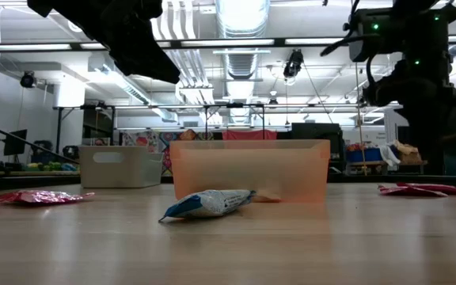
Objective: Sort candy
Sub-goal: Put the red candy into the blue bin
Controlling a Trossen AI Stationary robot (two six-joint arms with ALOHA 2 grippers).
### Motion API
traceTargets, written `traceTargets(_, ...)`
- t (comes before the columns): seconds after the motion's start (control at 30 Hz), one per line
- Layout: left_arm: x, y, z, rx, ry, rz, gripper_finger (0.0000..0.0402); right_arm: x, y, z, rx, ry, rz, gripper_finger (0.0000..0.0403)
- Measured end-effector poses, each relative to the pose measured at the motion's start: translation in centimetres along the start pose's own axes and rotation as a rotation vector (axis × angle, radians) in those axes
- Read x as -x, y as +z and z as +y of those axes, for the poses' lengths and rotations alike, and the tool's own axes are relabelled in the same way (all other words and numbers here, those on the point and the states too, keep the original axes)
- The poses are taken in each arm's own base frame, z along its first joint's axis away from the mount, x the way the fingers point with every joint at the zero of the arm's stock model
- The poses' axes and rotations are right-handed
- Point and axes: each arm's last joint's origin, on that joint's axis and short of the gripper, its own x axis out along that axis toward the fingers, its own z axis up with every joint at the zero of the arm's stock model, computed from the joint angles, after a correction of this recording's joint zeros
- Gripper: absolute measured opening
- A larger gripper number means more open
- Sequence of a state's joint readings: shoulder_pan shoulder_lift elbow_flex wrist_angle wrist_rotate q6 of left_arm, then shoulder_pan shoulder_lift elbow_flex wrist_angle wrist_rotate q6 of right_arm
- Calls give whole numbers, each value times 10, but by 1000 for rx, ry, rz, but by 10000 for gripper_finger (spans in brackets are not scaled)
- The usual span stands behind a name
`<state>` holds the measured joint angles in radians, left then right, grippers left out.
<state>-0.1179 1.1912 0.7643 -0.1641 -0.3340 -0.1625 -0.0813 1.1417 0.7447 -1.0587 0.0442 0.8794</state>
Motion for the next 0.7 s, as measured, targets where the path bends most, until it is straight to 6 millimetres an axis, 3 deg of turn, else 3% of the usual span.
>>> traceTargets(0.37,0,0,0,-5,0,-1,119,-28,5,11,114,-93,158,172)
traceTargets(0.7,0,1,0,-15,-1,-7,119,-55,12,15,213,-170,284,235)
